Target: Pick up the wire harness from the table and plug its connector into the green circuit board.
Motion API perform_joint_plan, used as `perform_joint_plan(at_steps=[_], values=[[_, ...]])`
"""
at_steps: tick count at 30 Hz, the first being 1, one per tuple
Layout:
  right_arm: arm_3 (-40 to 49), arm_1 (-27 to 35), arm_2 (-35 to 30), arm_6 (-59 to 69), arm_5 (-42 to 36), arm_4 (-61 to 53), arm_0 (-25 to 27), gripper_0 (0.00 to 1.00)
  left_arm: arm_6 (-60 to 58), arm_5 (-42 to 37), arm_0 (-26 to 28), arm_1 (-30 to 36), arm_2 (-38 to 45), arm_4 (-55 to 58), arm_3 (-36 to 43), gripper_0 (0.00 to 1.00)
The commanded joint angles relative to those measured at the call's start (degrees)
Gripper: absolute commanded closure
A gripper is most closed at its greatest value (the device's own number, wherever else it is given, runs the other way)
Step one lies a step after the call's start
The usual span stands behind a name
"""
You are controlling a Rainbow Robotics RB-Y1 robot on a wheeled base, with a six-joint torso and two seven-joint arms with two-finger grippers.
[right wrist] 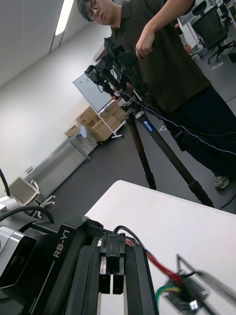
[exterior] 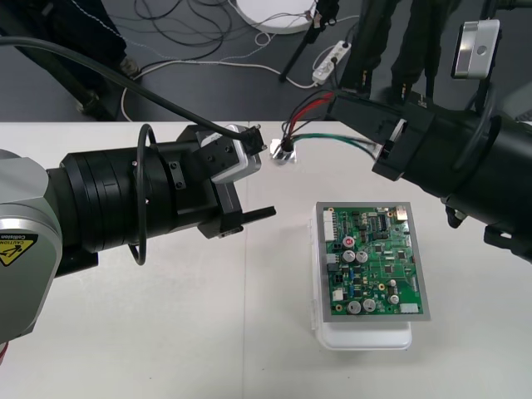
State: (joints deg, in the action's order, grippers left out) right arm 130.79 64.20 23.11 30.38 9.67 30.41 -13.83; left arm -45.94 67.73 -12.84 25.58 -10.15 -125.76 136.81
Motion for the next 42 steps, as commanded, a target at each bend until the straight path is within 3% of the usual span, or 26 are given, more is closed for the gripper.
perform_joint_plan(at_steps=[1,14,29,42], values=[[1.6,-0.8,-0.9,2.0,-0.4,0.9,-1.7,1.00,3.0,-3.7,-1.8,-1.1,-1.2,1.3,0.7,0.00],[1.6,-0.8,-3.2,1.7,1.5,2.0,-0.1,1.00,2.0,-3.7,-1.7,-0.5,-0.2,3.9,0.6,0.00],[1.5,-0.3,-19.3,1.1,16.9,2.0,12.7,1.00,-0.7,-3.7,-1.4,6.2,6.8,18.5,-0.2,0.00],[1.6,-4.4,-34.1,-1.7,32.1,2.5,23.5,1.00,0.2,-7.5,-1.7,10.5,7.8,45.6,-9.7,0.00]])
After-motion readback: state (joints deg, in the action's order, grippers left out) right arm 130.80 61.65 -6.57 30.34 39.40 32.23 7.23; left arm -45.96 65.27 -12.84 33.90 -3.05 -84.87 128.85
